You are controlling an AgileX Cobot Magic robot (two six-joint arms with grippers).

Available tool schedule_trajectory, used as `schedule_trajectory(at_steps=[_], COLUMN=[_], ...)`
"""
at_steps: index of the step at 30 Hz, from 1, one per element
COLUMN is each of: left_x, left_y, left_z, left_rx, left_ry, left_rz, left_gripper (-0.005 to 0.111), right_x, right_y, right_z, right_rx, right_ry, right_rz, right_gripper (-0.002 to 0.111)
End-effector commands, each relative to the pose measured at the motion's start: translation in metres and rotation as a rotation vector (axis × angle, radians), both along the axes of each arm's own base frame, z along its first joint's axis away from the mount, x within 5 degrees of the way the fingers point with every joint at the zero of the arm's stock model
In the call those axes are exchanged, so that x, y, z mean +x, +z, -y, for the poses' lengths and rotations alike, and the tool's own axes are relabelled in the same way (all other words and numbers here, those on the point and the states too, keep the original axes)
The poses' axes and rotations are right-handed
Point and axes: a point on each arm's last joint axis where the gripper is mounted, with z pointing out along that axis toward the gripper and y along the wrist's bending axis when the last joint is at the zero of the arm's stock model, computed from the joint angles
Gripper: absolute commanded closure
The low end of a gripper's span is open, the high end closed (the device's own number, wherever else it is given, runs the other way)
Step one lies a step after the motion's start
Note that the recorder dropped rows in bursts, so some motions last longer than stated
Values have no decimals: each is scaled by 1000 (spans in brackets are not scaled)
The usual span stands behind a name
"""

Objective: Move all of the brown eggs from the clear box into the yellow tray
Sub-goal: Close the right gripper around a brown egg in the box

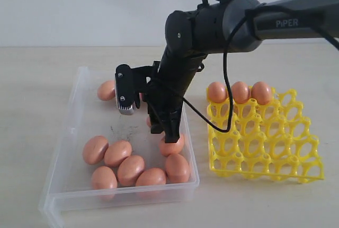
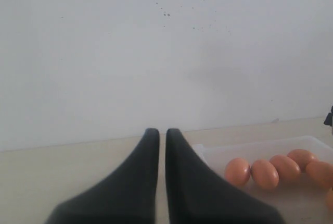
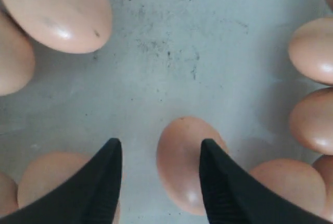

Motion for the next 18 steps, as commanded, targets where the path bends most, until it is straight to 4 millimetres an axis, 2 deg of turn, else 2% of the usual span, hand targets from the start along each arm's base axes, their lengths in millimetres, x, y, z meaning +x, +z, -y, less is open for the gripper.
schedule_trajectory(at_steps=[1,3,7,12,18], left_x=[0,0,0,0,0], left_y=[-1,-1,-1,-1,-1], left_z=[0,0,0,0,0], left_rx=[0,0,0,0,0], left_ry=[-8,-8,-8,-8,-8], left_rz=[-2,-2,-2,-2,-2], left_gripper=[103,103,103,103,103], right_x=[5,7,12,16,18], right_y=[-3,-3,5,8,-11], right_z=[2,3,2,2,1], right_rx=[-11,-19,-5,-4,-35], right_ry=[-4,-9,-60,-66,-61], right_rz=[24,37,57,93,70], right_gripper=[66,64,45,48,48])
